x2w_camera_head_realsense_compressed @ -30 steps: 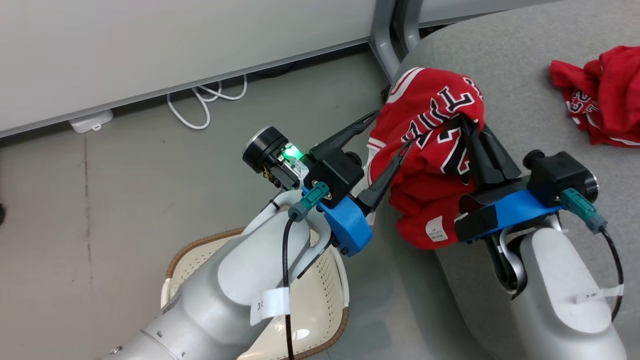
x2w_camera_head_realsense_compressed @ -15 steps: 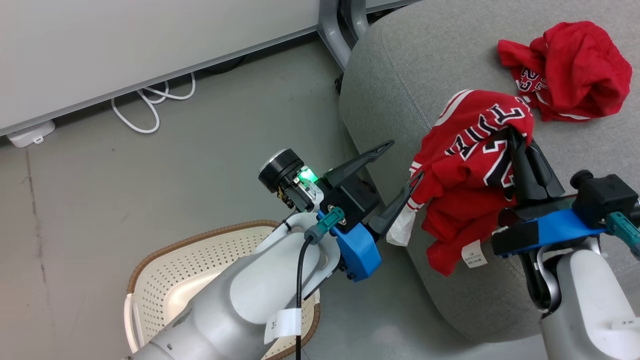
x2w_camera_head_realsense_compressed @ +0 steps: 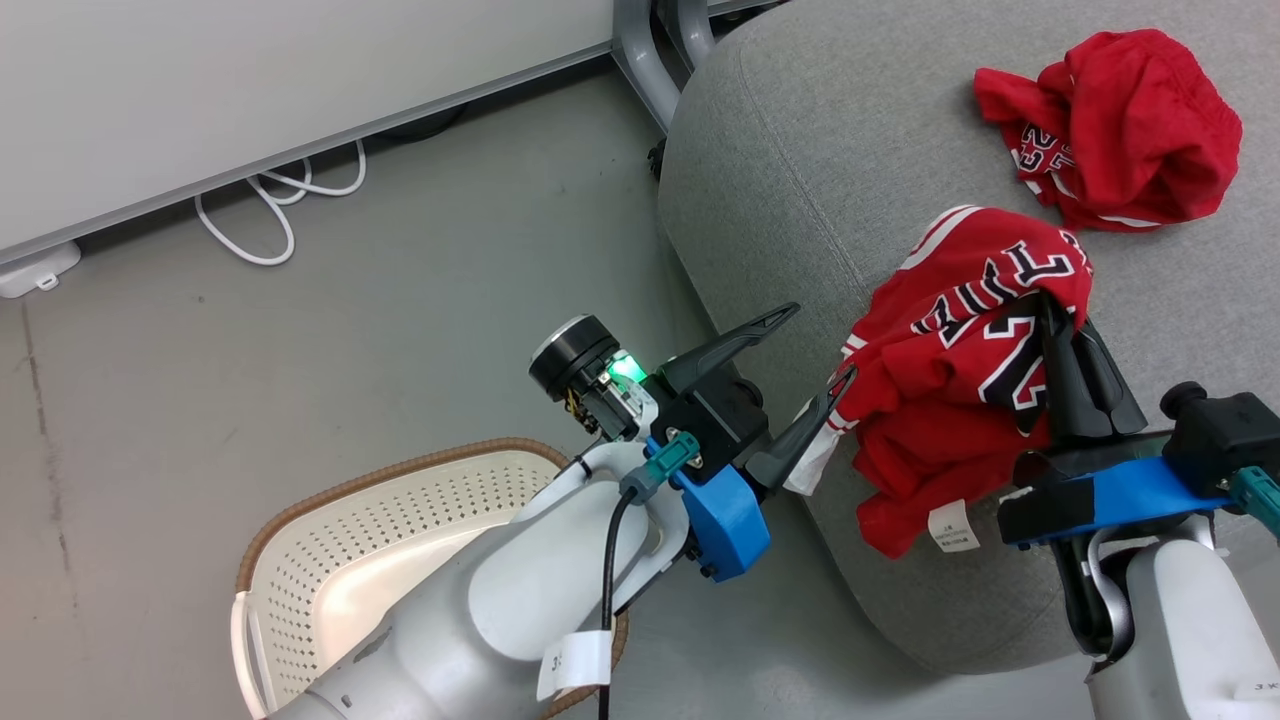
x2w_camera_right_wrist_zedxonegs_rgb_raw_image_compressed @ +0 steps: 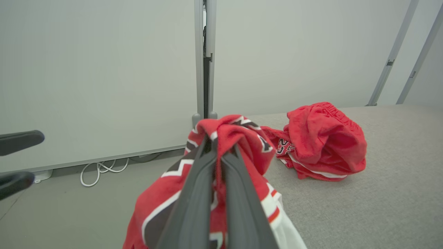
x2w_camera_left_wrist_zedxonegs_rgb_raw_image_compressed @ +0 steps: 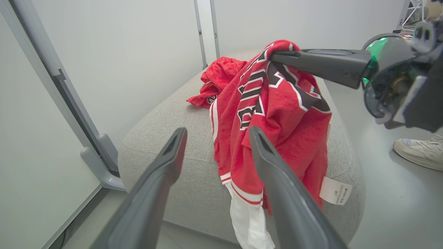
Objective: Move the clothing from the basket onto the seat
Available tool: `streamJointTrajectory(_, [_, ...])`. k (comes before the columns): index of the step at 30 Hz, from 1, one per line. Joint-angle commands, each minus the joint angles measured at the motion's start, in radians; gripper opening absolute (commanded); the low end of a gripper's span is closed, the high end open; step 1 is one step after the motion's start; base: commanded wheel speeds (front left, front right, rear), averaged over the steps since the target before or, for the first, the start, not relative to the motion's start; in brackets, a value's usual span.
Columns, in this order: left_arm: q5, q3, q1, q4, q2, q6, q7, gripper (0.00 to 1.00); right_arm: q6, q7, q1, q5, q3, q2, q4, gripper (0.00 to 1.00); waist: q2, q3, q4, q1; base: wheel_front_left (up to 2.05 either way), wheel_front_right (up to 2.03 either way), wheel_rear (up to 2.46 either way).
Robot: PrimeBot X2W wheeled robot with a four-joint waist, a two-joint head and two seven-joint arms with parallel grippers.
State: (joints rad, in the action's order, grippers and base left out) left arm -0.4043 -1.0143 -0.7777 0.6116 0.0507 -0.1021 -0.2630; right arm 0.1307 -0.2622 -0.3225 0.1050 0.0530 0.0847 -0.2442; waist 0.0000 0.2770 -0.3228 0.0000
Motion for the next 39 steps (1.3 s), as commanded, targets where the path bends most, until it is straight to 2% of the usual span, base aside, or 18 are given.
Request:
streamJointTrajectory(1, [-0.003, -0.002, -0.003, -0.004, 0.0, 0.006, -0.003, 1.0, 0.0, -0.004, 0.014, -0.005, 0.003, -0.005, 0.006, 0.0, 0.0, 0.001, 0.001, 0.0, 0.0, 0.0, 0.0])
streamJointTrajectory(9, [-0.007, 0.007, -0.024, -0.017, 0.0, 0.018, -0.003, 1.0, 0.0, -0.004, -0.047, -0.007, 0.003, 0.0, 0.029, 0.0, 0.0, 0.024, 0.009, 0.0, 0.0, 0.0, 0.0])
streamJointTrajectory(14, [0.008, 0.01, -0.053, -0.024, 0.008, 0.024, -0.001, 1.0, 0.0, -0.004, -0.153, -0.005, 0.021, 0.019, 0.059, 0.0, 0.0, 0.092, 0.015, 0.0, 0.0, 0.0, 0.0])
streamJointTrajectory(23, [0.04, 0.0, -0.149, -0.044, 0.032, 0.017, 0.016, 1.0, 0.0, -0.004, -0.414, -0.019, 0.108, 0.108, 0.124, 0.0, 0.0, 0.264, 0.041, 0.0, 0.0, 0.0, 0.0])
streamJointTrajectory(27, [0.053, 0.005, -0.195, -0.059, 0.057, 0.017, 0.026, 1.0, 0.0, -0.004, -0.547, -0.017, 0.183, 0.183, 0.144, 0.0, 0.0, 0.347, 0.048, 0.0, 0.0, 0.0, 0.0])
streamJointTrajectory(30, [0.064, 0.01, -0.227, -0.075, 0.075, 0.021, 0.036, 1.0, 0.0, -0.004, -0.641, -0.002, 0.256, 0.277, 0.126, 0.0, 0.0, 0.406, 0.054, 0.0, 0.0, 0.0, 0.0])
streamJointTrajectory(35, [0.075, 0.016, -0.265, -0.105, 0.107, 0.025, 0.049, 1.0, 0.0, -0.004, -0.741, 0.012, 0.35, 0.433, 0.034, 0.0, 0.0, 0.488, 0.059, 0.0, 0.0, 0.0, 0.0])
streamJointTrajectory(39, [0.081, 0.016, -0.286, -0.131, 0.12, 0.03, 0.058, 1.0, 0.0, -0.004, -0.761, 0.008, 0.425, 0.514, -0.047, 0.0, 0.0, 0.533, 0.064, 0.0, 0.0, 0.0, 0.0])
